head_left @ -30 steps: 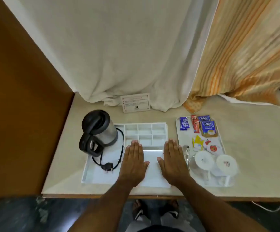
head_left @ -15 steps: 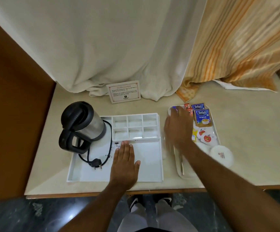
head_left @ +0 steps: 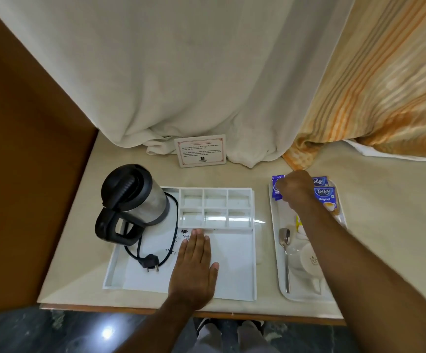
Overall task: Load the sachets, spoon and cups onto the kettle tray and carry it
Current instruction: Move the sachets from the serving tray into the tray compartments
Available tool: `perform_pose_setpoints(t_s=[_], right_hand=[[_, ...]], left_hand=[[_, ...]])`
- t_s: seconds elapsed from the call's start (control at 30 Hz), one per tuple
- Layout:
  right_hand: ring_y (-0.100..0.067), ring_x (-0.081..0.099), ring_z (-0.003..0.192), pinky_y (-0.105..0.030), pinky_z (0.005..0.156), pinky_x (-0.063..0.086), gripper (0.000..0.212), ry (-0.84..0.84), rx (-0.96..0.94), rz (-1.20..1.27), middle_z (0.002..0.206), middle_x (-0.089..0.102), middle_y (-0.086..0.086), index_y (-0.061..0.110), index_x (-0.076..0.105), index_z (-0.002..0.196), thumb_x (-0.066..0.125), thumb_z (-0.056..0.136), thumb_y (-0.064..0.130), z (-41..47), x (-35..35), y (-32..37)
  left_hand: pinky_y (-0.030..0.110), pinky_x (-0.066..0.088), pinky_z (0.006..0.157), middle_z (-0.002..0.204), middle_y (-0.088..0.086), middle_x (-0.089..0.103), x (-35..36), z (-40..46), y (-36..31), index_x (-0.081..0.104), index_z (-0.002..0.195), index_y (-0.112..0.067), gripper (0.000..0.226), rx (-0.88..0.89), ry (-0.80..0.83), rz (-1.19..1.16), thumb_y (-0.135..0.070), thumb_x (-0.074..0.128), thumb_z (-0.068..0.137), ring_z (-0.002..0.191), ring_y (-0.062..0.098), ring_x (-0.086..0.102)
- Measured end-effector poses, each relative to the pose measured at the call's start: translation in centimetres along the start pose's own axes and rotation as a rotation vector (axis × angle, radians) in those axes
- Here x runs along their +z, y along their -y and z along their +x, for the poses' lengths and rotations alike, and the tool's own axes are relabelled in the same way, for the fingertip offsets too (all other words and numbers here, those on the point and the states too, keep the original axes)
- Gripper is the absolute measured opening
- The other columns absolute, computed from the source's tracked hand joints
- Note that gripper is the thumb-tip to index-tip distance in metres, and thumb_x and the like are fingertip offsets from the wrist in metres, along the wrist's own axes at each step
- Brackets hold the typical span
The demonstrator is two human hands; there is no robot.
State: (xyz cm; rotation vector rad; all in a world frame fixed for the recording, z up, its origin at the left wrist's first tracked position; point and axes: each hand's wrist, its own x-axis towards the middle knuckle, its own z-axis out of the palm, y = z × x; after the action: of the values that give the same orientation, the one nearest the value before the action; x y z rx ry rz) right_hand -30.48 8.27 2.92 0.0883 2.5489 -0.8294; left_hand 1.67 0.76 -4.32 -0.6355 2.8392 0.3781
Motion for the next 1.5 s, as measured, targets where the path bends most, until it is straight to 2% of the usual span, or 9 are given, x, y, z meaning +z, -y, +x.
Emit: perform_pose_setpoints(t_s=[0.1, 0.17, 0.27, 0.6, 0.8, 1.0, 1.2, 1.33, 1.5], right_hand=[[-0.026, 0.064, 0.066, -0.046, 0.064, 0.056, 0.005, -0.008, -0.219, 0.371, 0.067, 0.066, -0.009, 0.009, 0.07, 0.069, 0.072, 0.069, 0.014, -3.2, 0.7, 1.4], [-0.013, 0.062, 0.062, -0.033, 0.057, 0.053, 0.007, 0.124, -0.316, 0.495, 0.064, 0.067, 0.004, 0.019, 0.07, 0.067, 0.077, 0.069, 0.018, -6.5, 2.5, 3.2], [0.002, 0.058, 0.059, -0.014, 0.052, 0.042, 0.006, 0.269, -0.503, 0.32, 0.066, 0.065, 0.011, 0.024, 0.07, 0.073, 0.076, 0.074, 0.023, -10.4, 6.4, 5.4], [-0.026, 0.054, 0.094, -0.032, 0.062, 0.042, 0.02, 0.079, -0.928, -0.271, 0.09, 0.069, -0.004, 0.016, 0.066, 0.101, 0.059, 0.088, 0.029, -11.9, 11.1, 5.9], [-0.023, 0.054, 0.111, -0.035, 0.084, 0.049, 0.046, 0.0, -0.833, -0.103, 0.123, 0.057, -0.008, 0.015, 0.052, 0.125, 0.063, 0.086, 0.037, -12.4, 9.6, 4.8], [-0.036, 0.061, 0.093, -0.04, 0.08, 0.048, 0.026, -0.348, -0.519, 0.115, 0.105, 0.065, -0.015, 0.009, 0.067, 0.106, 0.059, 0.082, 0.012, -6.2, 0.7, 1.3], [-0.034, 0.048, 0.105, -0.04, 0.085, 0.046, 0.059, 0.02, -0.545, -0.823, 0.122, 0.056, -0.007, 0.023, 0.051, 0.131, 0.064, 0.074, 0.012, 1.3, -5.3, -2.9], [-0.025, 0.049, 0.103, -0.035, 0.076, 0.043, 0.046, 0.144, -0.617, -0.795, 0.112, 0.06, -0.006, 0.028, 0.06, 0.118, 0.06, 0.076, 0.011, 3.5, -5.4, -3.3], [-0.025, 0.057, 0.092, -0.032, 0.065, 0.044, 0.025, -0.029, -0.697, -0.742, 0.094, 0.062, -0.006, 0.021, 0.065, 0.098, 0.065, 0.076, 0.01, 3.9, -5.5, -3.3]], left_hand=[[0.045, -0.001, 0.119, 0.162, 0.015, -0.009, -0.2, 0.2, -0.2, 0.0, 0.154, -0.007, 0.073, 0.002, -0.003, -0.007, -0.055, 0.004, 0.098, 0.148, 0.026, -0.017], [0.045, 0.001, 0.118, 0.162, 0.017, -0.003, -0.4, 0.1, -0.2, 0.006, 0.154, -0.004, 0.072, 0.009, -0.014, -0.012, -0.051, 0.015, 0.1, 0.149, 0.029, -0.012], [0.045, -0.001, 0.119, 0.162, 0.017, -0.006, -0.6, 0.1, -0.1, 0.0, 0.153, -0.005, 0.073, 0.013, -0.008, -0.012, -0.052, 0.015, 0.098, 0.148, 0.029, -0.017], [0.052, 0.007, 0.12, 0.162, 0.018, 0.001, -0.5, 0.2, 0.0, 0.006, 0.153, -0.003, 0.076, 0.02, -0.012, -0.012, -0.055, 0.019, 0.099, 0.149, 0.031, -0.008], [0.045, 0.003, 0.119, 0.161, 0.017, 0.011, -0.2, 0.3, -0.1, 0.012, 0.153, -0.006, 0.076, 0.015, -0.036, 0.014, -0.058, 0.021, 0.099, 0.149, 0.031, 0.005], [0.043, 0.001, 0.118, 0.162, 0.019, 0.005, 0.3, 0.4, 0.2, 0.014, 0.154, -0.003, 0.077, 0.02, -0.038, 0.039, -0.057, 0.021, 0.098, 0.15, 0.03, -0.003], [0.044, 0.005, 0.116, 0.162, 0.018, 0.008, -0.1, 0.2, 0.1, 0.015, 0.153, -0.004, 0.077, 0.023, -0.037, 0.025, -0.058, 0.015, 0.098, 0.15, 0.032, 0.004], [0.042, 0.002, 0.116, 0.162, 0.017, 0.003, -0.2, 0.2, -0.1, 0.011, 0.153, -0.006, 0.079, 0.016, -0.042, 0.025, -0.06, 0.012, 0.096, 0.15, 0.031, -0.001], [0.04, 0.001, 0.116, 0.162, 0.016, 0.002, -0.5, 0.2, -0.1, 0.012, 0.153, -0.005, 0.079, 0.017, -0.05, 0.02, -0.06, 0.016, 0.097, 0.15, 0.032, 0.001]])
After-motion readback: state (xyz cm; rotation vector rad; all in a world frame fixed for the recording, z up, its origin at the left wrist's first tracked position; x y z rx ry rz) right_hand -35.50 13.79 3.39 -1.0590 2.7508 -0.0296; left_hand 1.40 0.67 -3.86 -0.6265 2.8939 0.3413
